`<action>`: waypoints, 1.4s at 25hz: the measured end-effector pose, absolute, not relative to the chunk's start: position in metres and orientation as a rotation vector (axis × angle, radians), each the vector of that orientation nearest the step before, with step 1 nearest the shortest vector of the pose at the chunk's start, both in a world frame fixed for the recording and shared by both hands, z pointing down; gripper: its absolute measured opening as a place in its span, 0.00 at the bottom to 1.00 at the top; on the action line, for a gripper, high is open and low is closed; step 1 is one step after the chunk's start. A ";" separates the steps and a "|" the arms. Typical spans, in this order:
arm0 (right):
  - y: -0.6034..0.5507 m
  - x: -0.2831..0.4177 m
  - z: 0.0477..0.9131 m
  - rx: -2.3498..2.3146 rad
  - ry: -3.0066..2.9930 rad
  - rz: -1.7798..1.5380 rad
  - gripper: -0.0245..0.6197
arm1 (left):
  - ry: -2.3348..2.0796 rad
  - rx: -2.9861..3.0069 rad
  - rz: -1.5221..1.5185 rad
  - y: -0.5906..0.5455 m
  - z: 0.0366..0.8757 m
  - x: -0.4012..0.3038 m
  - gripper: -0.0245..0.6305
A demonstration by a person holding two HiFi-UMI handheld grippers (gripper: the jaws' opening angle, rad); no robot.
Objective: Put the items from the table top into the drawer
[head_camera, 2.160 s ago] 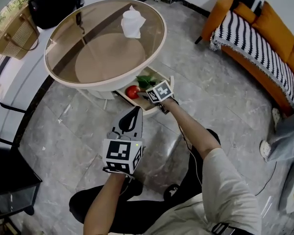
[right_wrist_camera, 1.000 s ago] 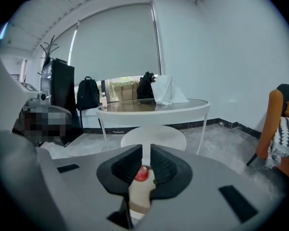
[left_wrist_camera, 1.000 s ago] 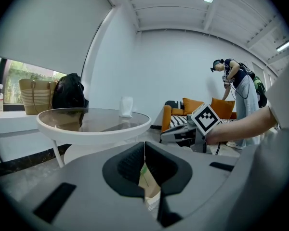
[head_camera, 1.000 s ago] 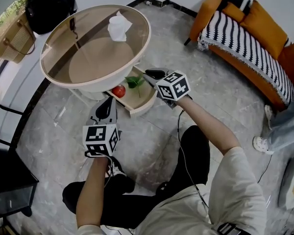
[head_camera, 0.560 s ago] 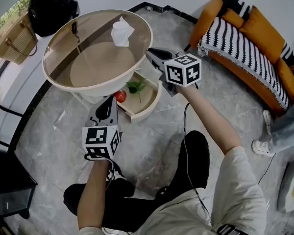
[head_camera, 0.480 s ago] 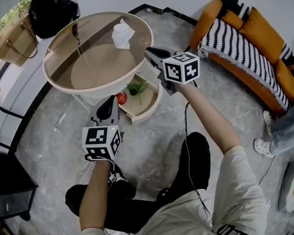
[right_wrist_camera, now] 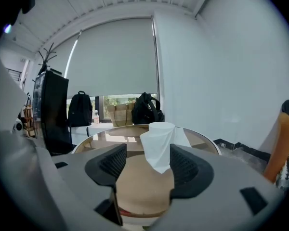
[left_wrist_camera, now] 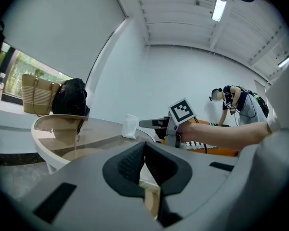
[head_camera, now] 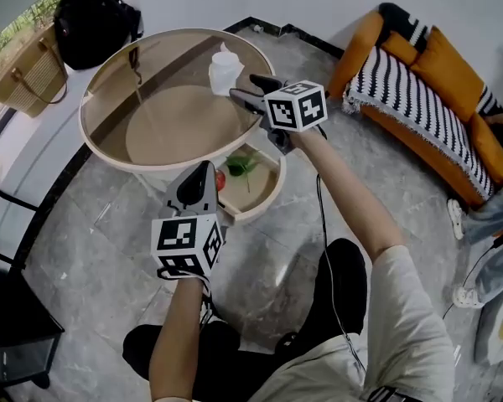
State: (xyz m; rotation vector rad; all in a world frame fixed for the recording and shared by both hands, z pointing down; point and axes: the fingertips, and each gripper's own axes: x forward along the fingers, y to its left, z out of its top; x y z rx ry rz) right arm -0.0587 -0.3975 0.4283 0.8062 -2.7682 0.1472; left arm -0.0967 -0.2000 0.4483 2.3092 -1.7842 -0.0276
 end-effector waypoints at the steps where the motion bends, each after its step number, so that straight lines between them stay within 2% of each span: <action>1: -0.403 -0.063 0.433 0.820 -2.749 0.134 0.47 | -1.776 2.313 -0.035 -0.202 0.448 -0.098 0.07; 7: -0.437 -0.082 0.438 0.874 -2.746 0.190 0.56 | -1.720 2.374 -0.064 -0.208 0.447 -0.109 0.07; 20: -0.478 -0.132 0.450 0.899 -2.614 0.111 0.56 | -1.611 2.417 -0.143 -0.227 0.443 -0.115 0.07; 22: -0.476 -0.135 0.449 0.914 -2.597 0.068 0.55 | -1.612 2.414 -0.147 -0.227 0.443 -0.115 0.07; 24: -0.471 -0.135 0.447 0.923 -2.595 0.040 0.43 | -1.614 2.412 -0.142 -0.225 0.444 -0.115 0.07; 35: -0.426 -0.080 0.420 0.887 -2.681 0.025 0.40 | -1.578 2.444 -0.079 -0.220 0.456 -0.093 0.07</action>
